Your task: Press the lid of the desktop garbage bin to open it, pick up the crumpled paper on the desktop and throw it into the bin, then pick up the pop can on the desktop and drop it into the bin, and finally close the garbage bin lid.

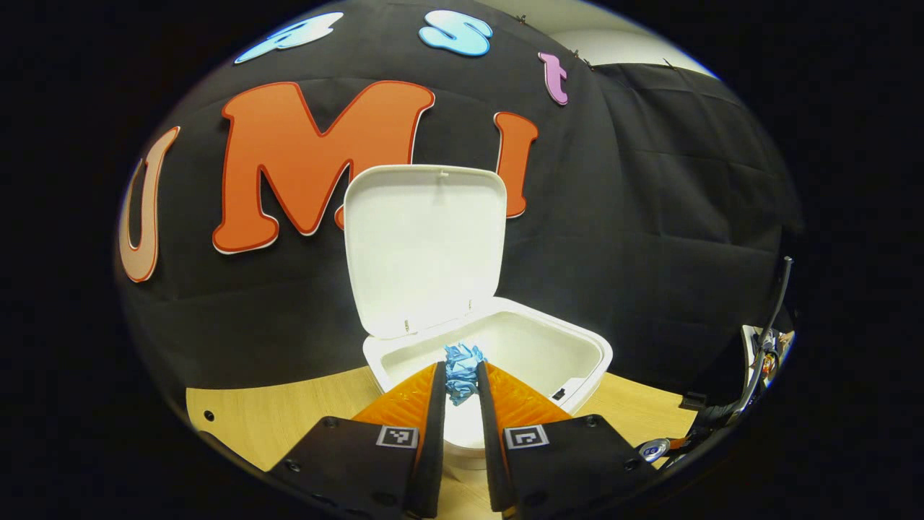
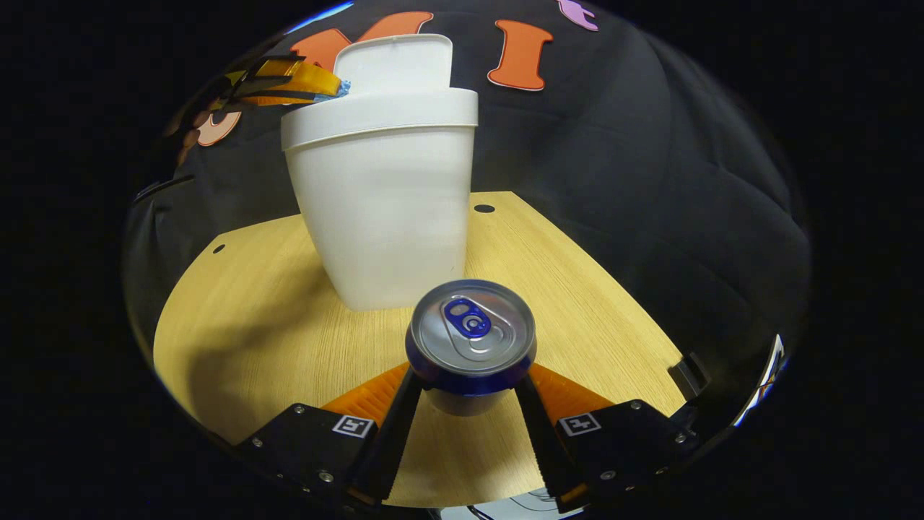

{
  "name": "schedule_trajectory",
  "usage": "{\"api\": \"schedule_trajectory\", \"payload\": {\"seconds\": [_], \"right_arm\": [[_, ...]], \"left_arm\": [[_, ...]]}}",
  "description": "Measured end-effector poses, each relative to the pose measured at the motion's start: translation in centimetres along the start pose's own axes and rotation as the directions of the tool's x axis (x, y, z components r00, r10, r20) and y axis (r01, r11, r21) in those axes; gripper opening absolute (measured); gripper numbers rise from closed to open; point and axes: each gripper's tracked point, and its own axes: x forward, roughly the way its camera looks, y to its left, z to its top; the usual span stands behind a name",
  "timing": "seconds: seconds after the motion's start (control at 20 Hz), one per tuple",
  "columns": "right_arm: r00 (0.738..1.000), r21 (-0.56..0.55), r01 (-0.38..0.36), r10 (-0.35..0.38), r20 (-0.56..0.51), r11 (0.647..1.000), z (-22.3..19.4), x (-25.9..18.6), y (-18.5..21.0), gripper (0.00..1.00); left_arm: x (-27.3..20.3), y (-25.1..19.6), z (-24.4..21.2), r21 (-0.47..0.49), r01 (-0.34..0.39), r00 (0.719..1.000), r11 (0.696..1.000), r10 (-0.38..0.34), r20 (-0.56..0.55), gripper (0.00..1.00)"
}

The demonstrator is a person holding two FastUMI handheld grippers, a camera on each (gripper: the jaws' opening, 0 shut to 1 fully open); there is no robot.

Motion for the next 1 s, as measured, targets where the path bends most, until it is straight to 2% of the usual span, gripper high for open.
{"api": "schedule_trajectory", "payload": {"seconds": [0.3,0.35,0.45,0.5,0.55,0.6,0.65,0.8,0.85,1.0], "right_arm": [[1.000,-0.003,-0.004,0.004,0.007,1.000,0.6,0.1,-0.1,0.78],[1.000,-0.005,-0.006,0.006,0.010,1.000,0.7,-0.1,-0.1,0.78],[1.000,-0.005,-0.006,0.006,0.012,1.000,1.0,-0.1,-0.3,0.78],[1.000,-0.006,-0.007,0.007,0.014,1.000,1.2,-0.2,-0.3,0.78],[1.000,-0.007,-0.003,0.003,0.018,1.000,1.4,-0.2,-0.5,0.78],[1.000,-0.005,-0.003,0.004,0.020,1.000,1.6,-0.2,-0.6,0.78],[1.000,-0.002,0.000,0.000,0.022,1.000,1.7,-0.3,-0.7,0.78],[0.999,0.004,0.003,-0.003,0.037,1.000,2.4,-0.8,-0.9,0.78],[0.999,0.002,0.007,-0.007,0.044,1.000,2.8,-1.0,-1.0,0.78],[0.997,-0.007,0.012,-0.011,0.080,1.000,4.9,-1.7,-1.1,0.78]], "left_arm": [[0.2,0.2,-0.8,-0.005,-0.027,0.999,1.000,0.026,-0.030,0.29],[0.1,0.1,-0.8,-0.010,-0.023,0.999,1.000,0.023,-0.029,0.33],[0.1,0.0,-0.7,-0.014,-0.019,0.999,1.000,0.018,-0.027,0.33],[0.1,0.2,-0.7,-0.013,-0.018,1.000,1.000,0.018,-0.021,0.40],[-0.1,0.2,-0.5,-0.011,-0.007,1.000,1.000,0.007,-0.019,0.51],[-0.2,0.5,-0.3,-0.005,-0.009,1.000,1.000,0.009,-0.016,0.54],[-0.1,0.6,-0.3,-0.003,-0.012,1.000,1.000,0.012,-0.011,0.63],[-0.5,0.8,0.5,-0.006,-0.009,1.000,1.000,0.009,0.007,0.82],[-0.5,0.9,0.5,-0.002,-0.008,1.000,1.000,0.008,0.009,0.82],[-2.0,1.5,0.2,0.002,-0.017,1.000,1.000,0.017,0.023,0.96]]}}
